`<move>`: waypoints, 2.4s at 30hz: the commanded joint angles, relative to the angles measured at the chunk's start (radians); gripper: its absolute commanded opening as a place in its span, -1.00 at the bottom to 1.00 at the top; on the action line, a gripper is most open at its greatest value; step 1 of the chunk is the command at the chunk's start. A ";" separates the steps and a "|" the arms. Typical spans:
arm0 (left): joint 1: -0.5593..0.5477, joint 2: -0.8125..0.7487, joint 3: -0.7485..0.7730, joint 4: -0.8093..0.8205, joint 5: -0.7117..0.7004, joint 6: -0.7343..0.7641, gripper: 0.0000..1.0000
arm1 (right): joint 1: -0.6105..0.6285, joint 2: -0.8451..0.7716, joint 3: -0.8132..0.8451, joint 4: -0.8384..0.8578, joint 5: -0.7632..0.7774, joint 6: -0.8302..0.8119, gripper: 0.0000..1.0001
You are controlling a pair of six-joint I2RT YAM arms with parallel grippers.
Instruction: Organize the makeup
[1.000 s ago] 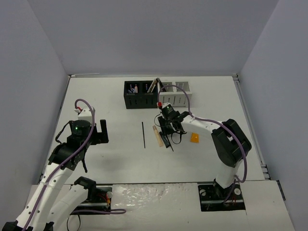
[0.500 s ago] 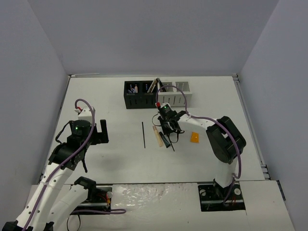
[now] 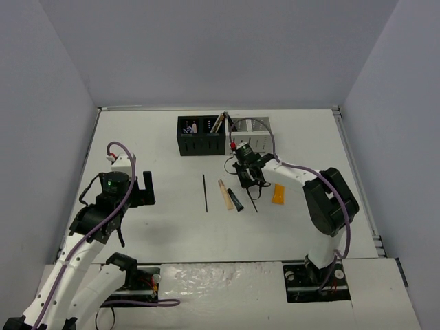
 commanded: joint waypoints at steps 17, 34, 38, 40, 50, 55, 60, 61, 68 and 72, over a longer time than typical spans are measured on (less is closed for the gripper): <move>0.007 0.009 0.019 0.054 0.039 0.014 0.94 | -0.221 -0.118 0.350 0.662 -0.289 -0.239 -1.00; 0.022 0.052 0.024 0.057 0.068 0.008 0.94 | -0.244 0.193 0.401 1.044 -0.408 -0.365 -1.00; 0.024 0.064 0.027 0.053 0.077 0.004 0.94 | -0.246 0.184 0.354 1.056 -0.408 -0.370 -1.00; 0.028 0.064 0.027 0.055 0.084 -0.003 0.94 | -0.241 0.167 0.320 1.049 -0.399 -0.374 -0.99; 0.026 0.133 0.078 0.078 0.257 -0.169 0.94 | -0.238 0.017 0.218 0.979 -0.374 -0.358 -0.34; 0.010 0.225 0.135 0.062 0.278 -0.257 0.94 | -0.239 -0.183 0.139 0.836 -0.336 -0.312 -0.02; -0.078 0.355 0.195 0.084 0.209 -0.340 0.94 | -0.241 -0.377 0.111 0.479 -0.220 -0.202 0.33; -0.112 0.381 0.213 0.090 0.170 -0.350 0.94 | -0.241 -0.428 0.103 0.415 -0.183 -0.173 0.49; -0.293 0.651 0.319 0.137 0.015 -0.419 0.94 | -0.242 -0.761 -0.071 0.154 -0.146 -0.012 0.99; -0.341 0.816 0.395 0.152 -0.044 -0.442 0.94 | -0.242 -0.913 -0.172 0.072 -0.152 0.038 1.00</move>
